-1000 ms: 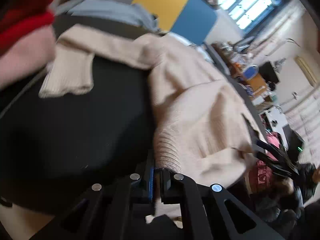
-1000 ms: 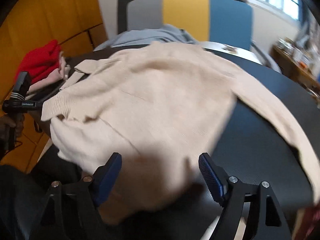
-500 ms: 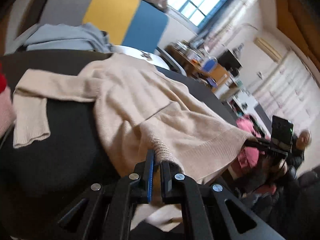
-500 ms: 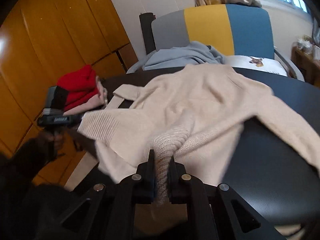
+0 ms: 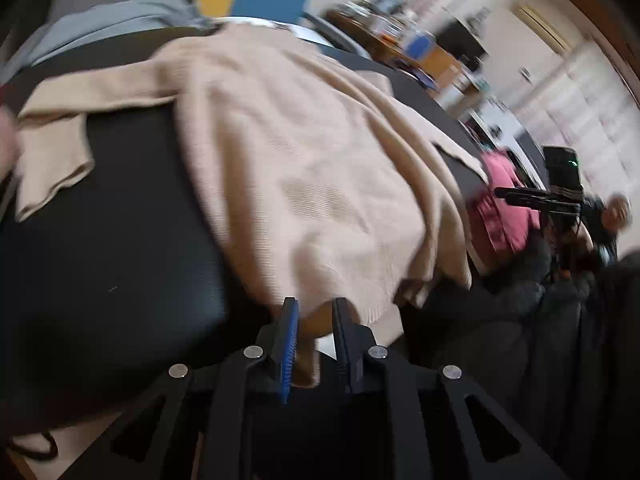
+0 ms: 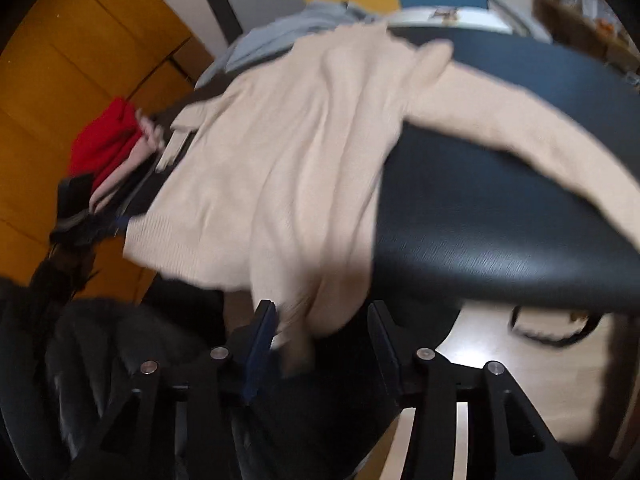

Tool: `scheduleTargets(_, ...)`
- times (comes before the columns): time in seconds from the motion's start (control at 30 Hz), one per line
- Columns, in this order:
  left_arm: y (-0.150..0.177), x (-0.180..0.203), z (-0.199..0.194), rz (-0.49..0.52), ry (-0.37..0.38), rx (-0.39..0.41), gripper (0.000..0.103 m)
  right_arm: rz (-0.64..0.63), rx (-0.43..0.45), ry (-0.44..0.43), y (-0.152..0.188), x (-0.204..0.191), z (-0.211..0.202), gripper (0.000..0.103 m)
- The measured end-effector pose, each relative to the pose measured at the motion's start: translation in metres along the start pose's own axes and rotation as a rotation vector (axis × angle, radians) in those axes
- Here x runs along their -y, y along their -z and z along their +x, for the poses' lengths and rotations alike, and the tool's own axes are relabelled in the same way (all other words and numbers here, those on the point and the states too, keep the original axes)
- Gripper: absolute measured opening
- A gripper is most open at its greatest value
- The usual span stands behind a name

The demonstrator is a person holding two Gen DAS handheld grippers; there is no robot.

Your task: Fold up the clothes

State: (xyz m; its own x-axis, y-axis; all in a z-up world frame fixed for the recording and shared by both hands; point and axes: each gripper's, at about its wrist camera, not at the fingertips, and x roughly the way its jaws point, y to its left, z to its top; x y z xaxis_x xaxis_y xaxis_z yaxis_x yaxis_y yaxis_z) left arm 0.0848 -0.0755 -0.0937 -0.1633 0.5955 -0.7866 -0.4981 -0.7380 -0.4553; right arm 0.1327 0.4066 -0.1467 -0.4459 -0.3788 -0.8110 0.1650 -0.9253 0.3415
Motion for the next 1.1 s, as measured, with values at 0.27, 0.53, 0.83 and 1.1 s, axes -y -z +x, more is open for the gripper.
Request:
scheduleTargets(0.27,-0.078,-0.018,-0.001,-0.050,-0.091,0.248,0.020,0.010,0.161,0.122,-0.069,0.005,0.030,0.057)
scheduleTargets(0.53,-0.191,-0.069,0.023,-0.190,-0.134,0.380,0.022,0.258,0.227,0.143,-0.126,0.078,0.057,0.057)
scheduleTargets(0.83,-0.258,-0.085,0.109,-0.049,-0.327,0.230,0.022,0.231,0.064,0.375,-0.151,0.150,0.104,0.057)
scheduleTargets(1.1,-0.243,-0.126,0.121,0.041,-0.533,0.185,0.027,0.088,0.080,0.523,-0.171,0.178,0.120,0.080)
